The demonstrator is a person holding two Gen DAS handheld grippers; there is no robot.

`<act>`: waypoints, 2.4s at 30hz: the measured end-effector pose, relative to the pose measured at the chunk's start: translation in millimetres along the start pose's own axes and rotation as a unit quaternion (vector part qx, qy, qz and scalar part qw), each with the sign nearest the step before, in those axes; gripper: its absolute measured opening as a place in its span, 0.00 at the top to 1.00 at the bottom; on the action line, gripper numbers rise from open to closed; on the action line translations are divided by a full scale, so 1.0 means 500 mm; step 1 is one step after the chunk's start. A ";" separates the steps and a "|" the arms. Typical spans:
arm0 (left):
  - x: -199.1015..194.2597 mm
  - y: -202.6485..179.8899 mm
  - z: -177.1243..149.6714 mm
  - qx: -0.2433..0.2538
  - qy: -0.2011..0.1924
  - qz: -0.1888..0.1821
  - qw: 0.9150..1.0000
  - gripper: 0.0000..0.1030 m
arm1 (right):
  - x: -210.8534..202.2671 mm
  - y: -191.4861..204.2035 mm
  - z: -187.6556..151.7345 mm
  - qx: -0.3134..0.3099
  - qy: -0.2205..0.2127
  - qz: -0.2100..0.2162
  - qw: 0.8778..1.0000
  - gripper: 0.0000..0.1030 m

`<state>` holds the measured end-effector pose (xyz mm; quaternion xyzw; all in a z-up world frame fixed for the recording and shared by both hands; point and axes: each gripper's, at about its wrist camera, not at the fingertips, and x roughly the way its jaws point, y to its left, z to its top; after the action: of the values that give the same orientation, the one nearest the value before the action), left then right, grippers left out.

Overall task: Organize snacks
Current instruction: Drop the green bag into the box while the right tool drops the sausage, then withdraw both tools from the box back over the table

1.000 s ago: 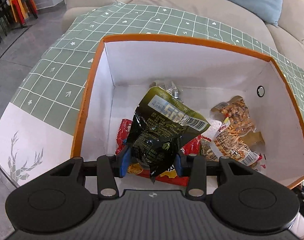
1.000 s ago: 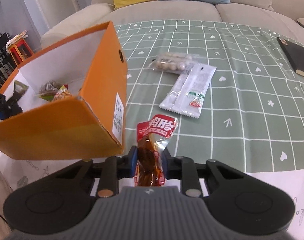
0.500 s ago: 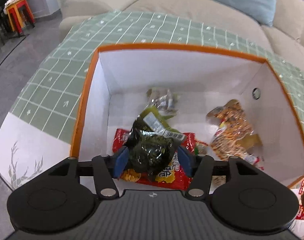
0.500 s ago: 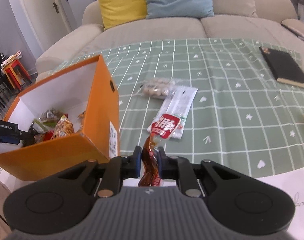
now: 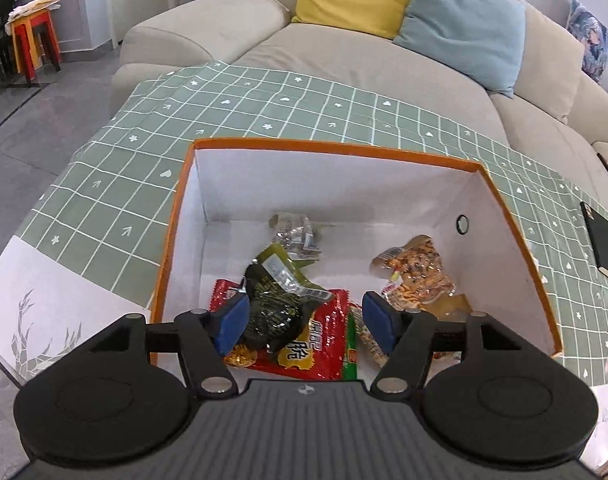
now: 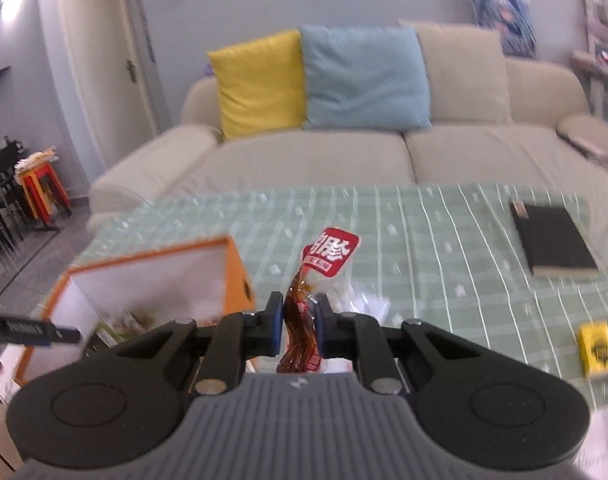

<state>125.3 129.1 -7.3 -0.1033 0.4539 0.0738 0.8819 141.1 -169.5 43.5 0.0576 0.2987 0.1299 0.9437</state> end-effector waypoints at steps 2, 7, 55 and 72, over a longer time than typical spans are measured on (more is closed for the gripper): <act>0.001 -0.003 -0.003 0.004 0.000 -0.005 1.000 0.26 | 0.007 0.025 0.023 -0.009 -0.007 0.015 1.000 0.88; 0.001 0.000 -0.006 0.005 0.000 -0.010 1.000 0.26 | 0.043 0.107 0.066 -0.042 -0.015 0.052 0.998 0.88; -0.025 -0.046 -0.025 0.012 -0.030 -0.041 0.999 0.26 | 0.215 0.200 -0.003 -0.164 0.073 0.026 0.983 0.45; -0.070 -0.230 -0.065 0.128 -0.052 -0.114 0.984 0.28 | 0.060 -0.065 -0.068 -0.058 0.088 0.028 0.994 0.29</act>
<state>105.5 8.2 16.1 -0.0365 0.3979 -0.0812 0.9131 151.7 -191.3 -6.8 -0.0003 0.3705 0.1773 0.9117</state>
